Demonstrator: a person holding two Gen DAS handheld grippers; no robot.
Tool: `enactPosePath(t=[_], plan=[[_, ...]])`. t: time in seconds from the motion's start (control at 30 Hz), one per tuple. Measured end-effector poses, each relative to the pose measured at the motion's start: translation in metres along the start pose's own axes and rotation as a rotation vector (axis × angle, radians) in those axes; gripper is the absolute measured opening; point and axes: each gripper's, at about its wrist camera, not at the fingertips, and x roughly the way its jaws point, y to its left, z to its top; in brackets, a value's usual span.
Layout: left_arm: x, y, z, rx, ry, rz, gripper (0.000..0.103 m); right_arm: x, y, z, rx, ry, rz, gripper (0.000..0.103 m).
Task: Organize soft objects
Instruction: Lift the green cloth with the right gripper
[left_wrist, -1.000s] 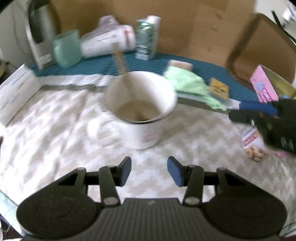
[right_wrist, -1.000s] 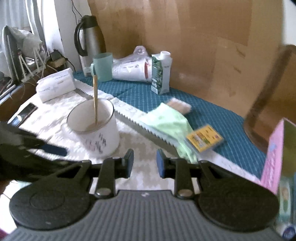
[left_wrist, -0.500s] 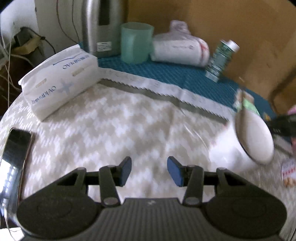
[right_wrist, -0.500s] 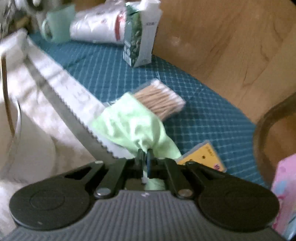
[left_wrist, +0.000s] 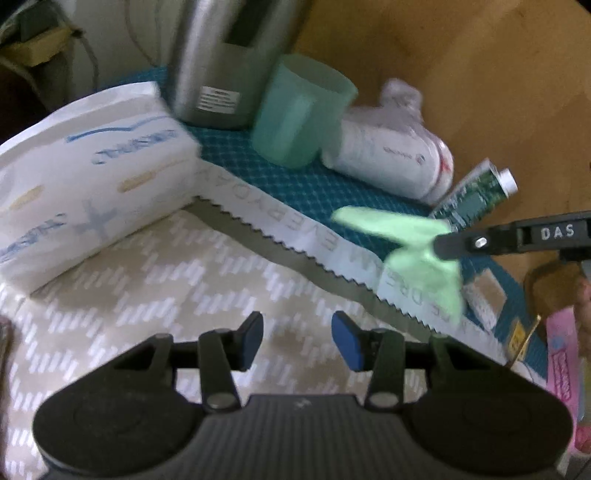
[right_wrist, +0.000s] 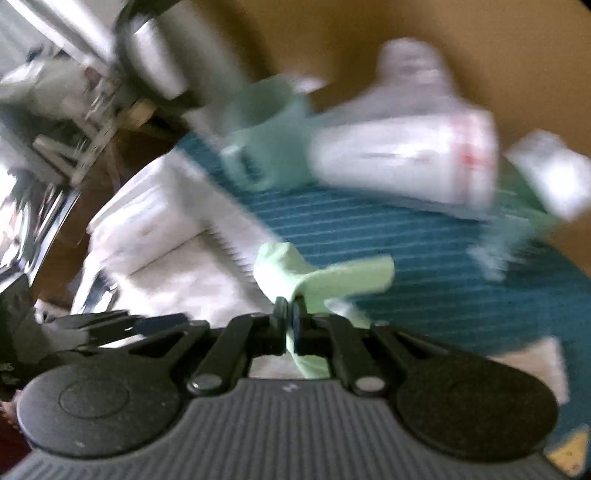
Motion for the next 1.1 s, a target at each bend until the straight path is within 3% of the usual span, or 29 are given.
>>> enactPosePath(t=[0.2, 0.27, 0.33, 0.4, 0.47, 0.53, 0.63, 0.7, 0.73, 0.83, 1.0, 1.1], plan=[[-0.029, 0.045, -0.011, -0.085, -0.025, 0.05, 0.041, 0.054, 0.079, -0.014, -0.124, 0.21, -0.04, 0.015], [-0.037, 0.058, -0.018, -0.11, -0.022, 0.059, 0.042, 0.059, 0.095, -0.025, -0.13, 0.233, -0.016, 0.05], [-0.045, 0.066, -0.022, -0.122, -0.024, 0.057, 0.043, 0.053, 0.106, -0.032, -0.139, 0.165, -0.046, 0.057], [-0.047, 0.067, -0.023, -0.107, -0.032, 0.052, 0.043, 0.048, 0.111, -0.036, -0.13, 0.058, -0.135, 0.06], [-0.043, 0.063, -0.018, -0.1, -0.029, 0.043, 0.043, 0.049, 0.105, -0.04, -0.047, -0.024, -0.216, 0.072], [-0.037, 0.059, -0.013, -0.09, -0.029, 0.022, 0.043, 0.053, 0.093, -0.046, 0.071, -0.06, -0.264, 0.075], [-0.024, 0.054, -0.005, -0.082, -0.01, 0.004, 0.044, 0.065, 0.073, -0.052, 0.199, -0.038, -0.311, 0.075], [-0.018, 0.056, 0.0, -0.103, 0.013, -0.018, 0.044, 0.08, 0.067, -0.058, 0.236, 0.025, -0.275, 0.069], [-0.016, 0.058, 0.001, -0.115, 0.022, -0.02, 0.044, 0.079, 0.075, -0.064, 0.197, -0.01, -0.288, 0.055], [-0.018, 0.059, 0.0, -0.103, 0.029, -0.03, 0.042, 0.084, 0.099, -0.078, 0.054, 0.013, -0.251, 0.021], [-0.021, 0.034, -0.021, 0.037, 0.101, -0.065, 0.042, 0.076, 0.12, -0.11, -0.121, 0.001, -0.199, 0.015], [-0.023, 0.023, -0.037, 0.062, 0.133, -0.102, 0.042, 0.071, 0.129, -0.132, -0.218, -0.011, -0.158, 0.014]])
